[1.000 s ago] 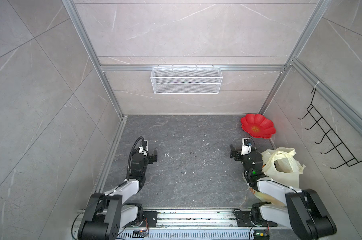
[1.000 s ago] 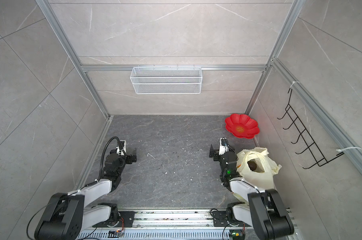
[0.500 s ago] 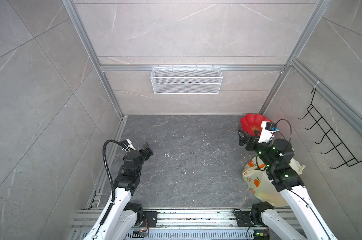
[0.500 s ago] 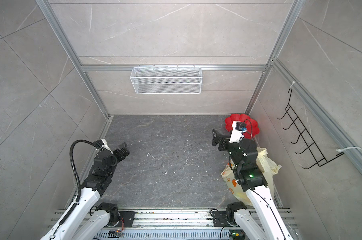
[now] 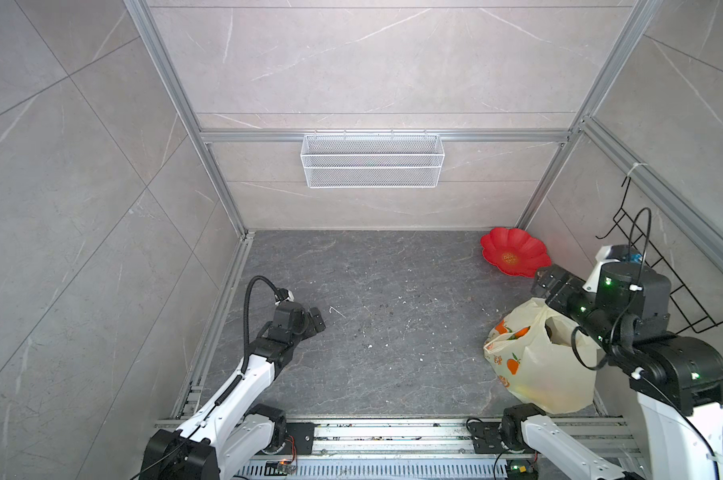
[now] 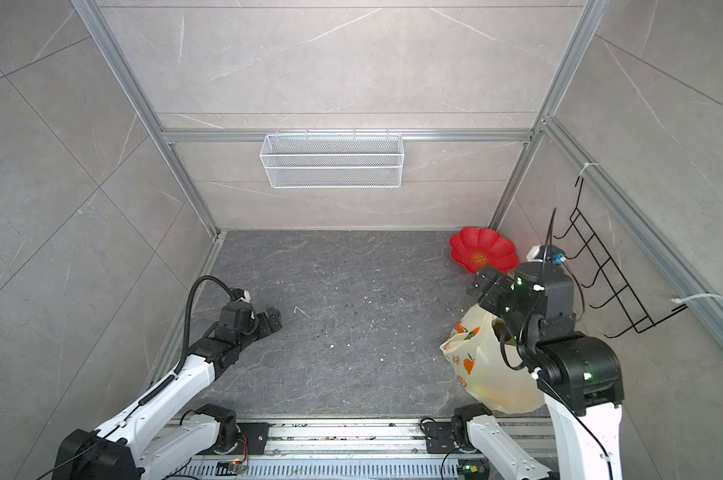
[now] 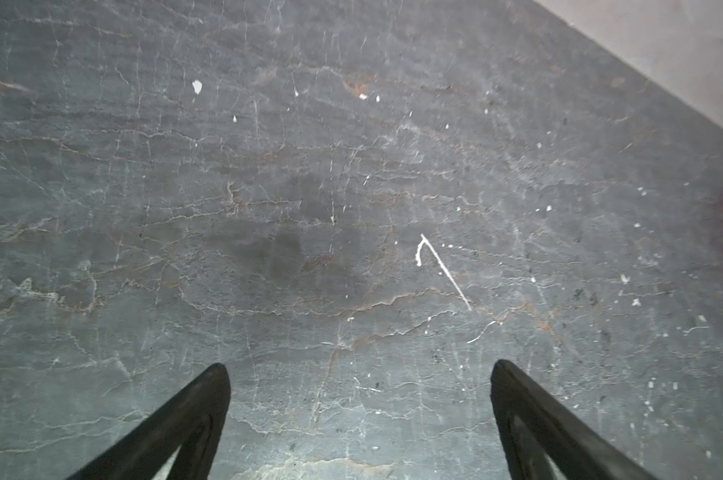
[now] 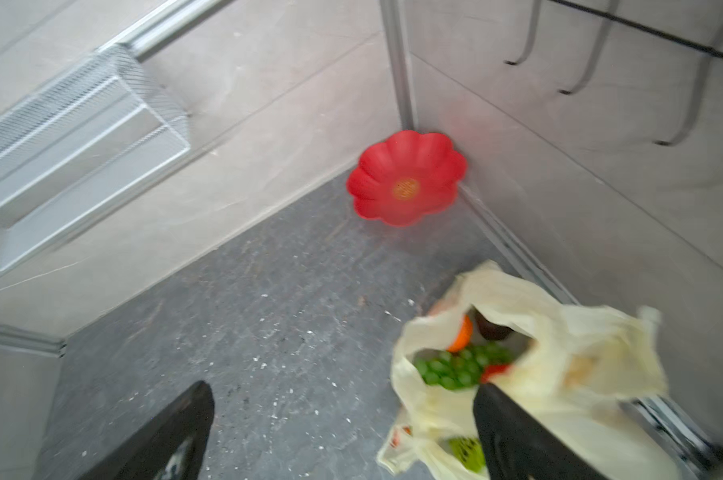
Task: Take the fake fruits out of the plastic bag
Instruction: 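Grasp the handle of the yellow plastic bag with the right gripper, then drag the bag to table center with right gripper while left arm reaches in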
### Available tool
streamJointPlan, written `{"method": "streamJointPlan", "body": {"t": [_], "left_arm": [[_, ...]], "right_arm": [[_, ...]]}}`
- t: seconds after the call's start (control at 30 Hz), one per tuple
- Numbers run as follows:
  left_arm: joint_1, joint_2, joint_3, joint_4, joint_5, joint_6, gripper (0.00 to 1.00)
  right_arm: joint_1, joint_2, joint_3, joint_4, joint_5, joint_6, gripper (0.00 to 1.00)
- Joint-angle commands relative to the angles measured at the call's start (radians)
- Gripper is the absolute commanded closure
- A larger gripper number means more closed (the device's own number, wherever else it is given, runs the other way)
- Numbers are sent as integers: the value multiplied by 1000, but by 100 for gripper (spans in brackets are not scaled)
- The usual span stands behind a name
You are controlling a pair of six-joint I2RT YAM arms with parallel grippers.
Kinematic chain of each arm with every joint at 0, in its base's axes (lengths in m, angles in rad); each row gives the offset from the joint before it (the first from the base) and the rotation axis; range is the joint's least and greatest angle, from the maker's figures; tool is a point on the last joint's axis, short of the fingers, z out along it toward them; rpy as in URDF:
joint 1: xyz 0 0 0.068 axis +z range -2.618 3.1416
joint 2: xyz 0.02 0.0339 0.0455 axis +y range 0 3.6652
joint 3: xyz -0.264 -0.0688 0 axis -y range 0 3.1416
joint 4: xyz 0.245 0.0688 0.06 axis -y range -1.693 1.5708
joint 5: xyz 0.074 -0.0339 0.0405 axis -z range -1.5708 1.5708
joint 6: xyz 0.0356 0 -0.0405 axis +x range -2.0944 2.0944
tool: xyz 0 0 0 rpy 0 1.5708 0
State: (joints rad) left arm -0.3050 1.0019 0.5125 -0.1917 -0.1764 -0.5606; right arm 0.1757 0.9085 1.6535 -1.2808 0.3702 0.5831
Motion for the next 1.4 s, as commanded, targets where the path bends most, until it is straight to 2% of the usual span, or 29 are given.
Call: {"method": "streamJointPlan", "body": {"t": [0.0,0.33,0.6,0.97,1.03,1.13,1.3,1.37], "left_arm": [[0,29,23,13,-6,31,0],[-1,10,12,8,-11,27,0],[-1,18,13,19,15,28,0],[0,0,10,15,11,32,0],[0,3,11,11,11,31,0],[0,1,11,13,8,31,0],[0,2,9,12,-8,23,0],[-1,2,9,9,-17,20,0]], "right_arm": [[3,15,12,-275,152,95,1],[3,69,-111,-204,186,154,4],[-16,138,-135,-67,223,111,16],[-54,190,-226,17,263,94,31],[-57,193,-236,18,278,89,39],[-58,178,-254,26,297,81,57],[-58,152,-264,54,272,32,100],[-56,143,-258,68,219,8,100]]}}
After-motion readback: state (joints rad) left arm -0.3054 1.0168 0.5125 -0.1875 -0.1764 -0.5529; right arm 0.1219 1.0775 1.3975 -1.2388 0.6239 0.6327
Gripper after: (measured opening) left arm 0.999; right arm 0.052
